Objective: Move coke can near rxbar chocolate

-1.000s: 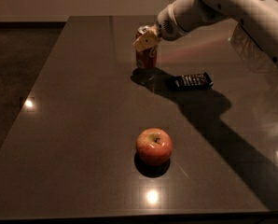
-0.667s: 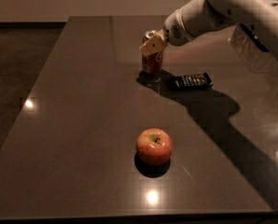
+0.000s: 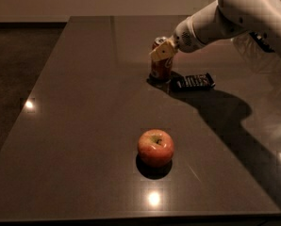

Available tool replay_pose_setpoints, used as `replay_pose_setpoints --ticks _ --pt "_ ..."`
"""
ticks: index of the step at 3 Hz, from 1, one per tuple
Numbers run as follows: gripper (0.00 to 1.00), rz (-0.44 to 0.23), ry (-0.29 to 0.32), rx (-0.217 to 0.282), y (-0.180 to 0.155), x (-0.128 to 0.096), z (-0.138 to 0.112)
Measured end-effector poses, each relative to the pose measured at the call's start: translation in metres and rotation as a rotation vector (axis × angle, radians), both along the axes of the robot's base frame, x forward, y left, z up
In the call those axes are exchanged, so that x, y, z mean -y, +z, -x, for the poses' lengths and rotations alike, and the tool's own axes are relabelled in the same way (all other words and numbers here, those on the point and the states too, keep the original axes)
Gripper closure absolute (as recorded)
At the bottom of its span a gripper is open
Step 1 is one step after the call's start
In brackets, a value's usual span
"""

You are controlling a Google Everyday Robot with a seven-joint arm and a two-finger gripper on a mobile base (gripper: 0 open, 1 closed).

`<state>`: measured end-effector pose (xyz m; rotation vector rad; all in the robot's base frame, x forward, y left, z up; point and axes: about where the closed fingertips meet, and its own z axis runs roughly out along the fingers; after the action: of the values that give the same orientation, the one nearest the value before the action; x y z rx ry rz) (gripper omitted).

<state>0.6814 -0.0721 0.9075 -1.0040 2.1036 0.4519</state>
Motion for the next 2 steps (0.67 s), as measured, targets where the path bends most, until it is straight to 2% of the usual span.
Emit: replay_pose_setpoints --ticks 2 --pt "0.13 0.012 0.003 0.003 -0.0090 0.0017 0.0016"
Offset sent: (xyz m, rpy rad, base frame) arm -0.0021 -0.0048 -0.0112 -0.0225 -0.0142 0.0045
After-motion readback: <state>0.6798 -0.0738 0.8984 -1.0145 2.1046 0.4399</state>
